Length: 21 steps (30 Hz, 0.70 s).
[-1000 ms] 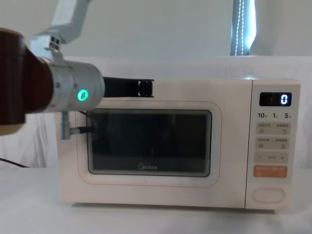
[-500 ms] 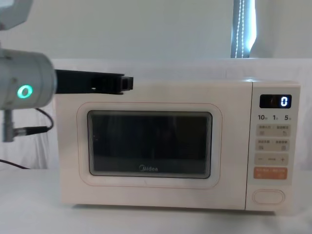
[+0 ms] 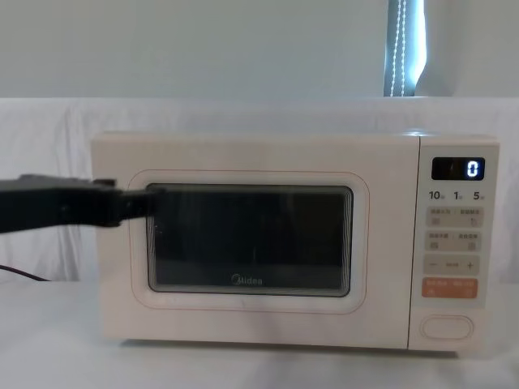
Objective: Press the button to open the microwave door with one hand; close the microwave door with the other hand.
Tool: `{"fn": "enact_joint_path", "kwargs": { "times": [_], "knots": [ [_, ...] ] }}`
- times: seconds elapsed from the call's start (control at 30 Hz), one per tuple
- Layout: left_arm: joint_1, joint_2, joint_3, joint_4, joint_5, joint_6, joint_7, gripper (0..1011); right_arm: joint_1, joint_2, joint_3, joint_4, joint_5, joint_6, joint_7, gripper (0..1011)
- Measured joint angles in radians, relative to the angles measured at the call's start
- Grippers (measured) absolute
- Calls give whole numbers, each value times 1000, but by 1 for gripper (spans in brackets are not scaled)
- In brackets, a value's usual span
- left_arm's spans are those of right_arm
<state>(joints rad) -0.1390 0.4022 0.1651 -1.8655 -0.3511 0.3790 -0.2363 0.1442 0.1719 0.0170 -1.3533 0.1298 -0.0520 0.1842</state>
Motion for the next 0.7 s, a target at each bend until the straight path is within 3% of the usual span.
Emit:
{"fn": "enact_joint_path", "kwargs": {
  "times": [0.07,0.2,0.23,0.43,0.7],
  "knots": [
    [42,14,-23,-13,-6,-14,6,736,0,0,0,0,0,0,0,1002],
    [90,27,-50,-24,-18,-32,11,793,0,0,0,0,0,0,0,1002],
    [97,28,-54,-25,-20,-35,11,866,0,0,0,0,0,0,0,1002],
    [148,40,-78,-31,-30,-63,13,1001,0,0,0,0,0,0,0,1002],
    [198,37,-96,-25,-26,-107,32,1001,0,0,0,0,0,0,0,1002]
  ]
}}
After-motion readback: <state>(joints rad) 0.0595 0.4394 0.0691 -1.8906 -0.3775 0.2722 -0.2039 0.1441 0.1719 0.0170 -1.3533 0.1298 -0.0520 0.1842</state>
